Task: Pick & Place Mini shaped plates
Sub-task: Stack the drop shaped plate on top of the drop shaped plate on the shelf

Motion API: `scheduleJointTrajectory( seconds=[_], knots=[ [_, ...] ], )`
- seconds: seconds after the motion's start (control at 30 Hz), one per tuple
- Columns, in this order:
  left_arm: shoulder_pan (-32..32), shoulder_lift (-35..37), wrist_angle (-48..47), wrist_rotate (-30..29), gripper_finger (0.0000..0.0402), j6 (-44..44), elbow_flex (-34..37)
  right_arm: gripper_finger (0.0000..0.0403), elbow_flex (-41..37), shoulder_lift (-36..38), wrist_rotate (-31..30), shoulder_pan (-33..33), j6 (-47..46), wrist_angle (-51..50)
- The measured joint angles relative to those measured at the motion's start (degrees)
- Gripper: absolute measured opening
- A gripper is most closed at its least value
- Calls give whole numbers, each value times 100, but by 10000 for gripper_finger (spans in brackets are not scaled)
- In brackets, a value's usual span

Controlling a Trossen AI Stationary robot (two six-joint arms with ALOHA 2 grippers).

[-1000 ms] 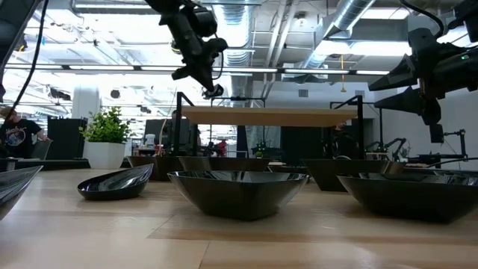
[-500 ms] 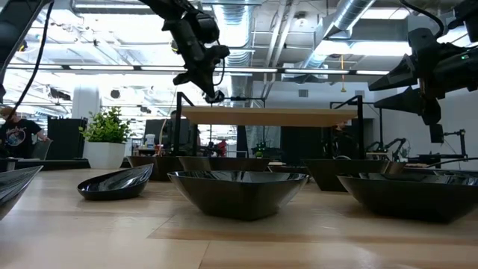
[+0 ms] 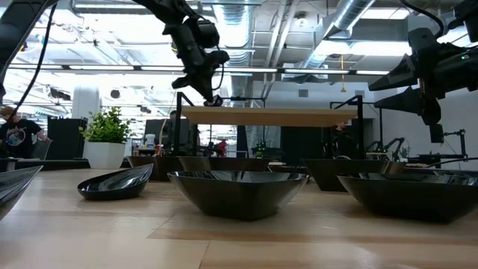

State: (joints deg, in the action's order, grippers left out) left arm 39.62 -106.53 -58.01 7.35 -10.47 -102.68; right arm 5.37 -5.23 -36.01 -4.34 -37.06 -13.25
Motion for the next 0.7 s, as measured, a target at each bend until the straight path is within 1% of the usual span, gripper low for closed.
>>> scheduleJointTrajectory(
  seconds=[0.3, 0.43, 0.7],
  knots=[
    [-3, -12, 14, 5, 3, -162, 87, 221, 0, 2, 0, 0, 0, 2],
    [-3, -13, 42, 158, 3, -227, 250, 221, 0, 0, 0, 0, 0, 2],
    [36, -15, 128, 188, 3, -350, 291, 221, 0, 2, 0, 1, 0, 2]
  ],
)
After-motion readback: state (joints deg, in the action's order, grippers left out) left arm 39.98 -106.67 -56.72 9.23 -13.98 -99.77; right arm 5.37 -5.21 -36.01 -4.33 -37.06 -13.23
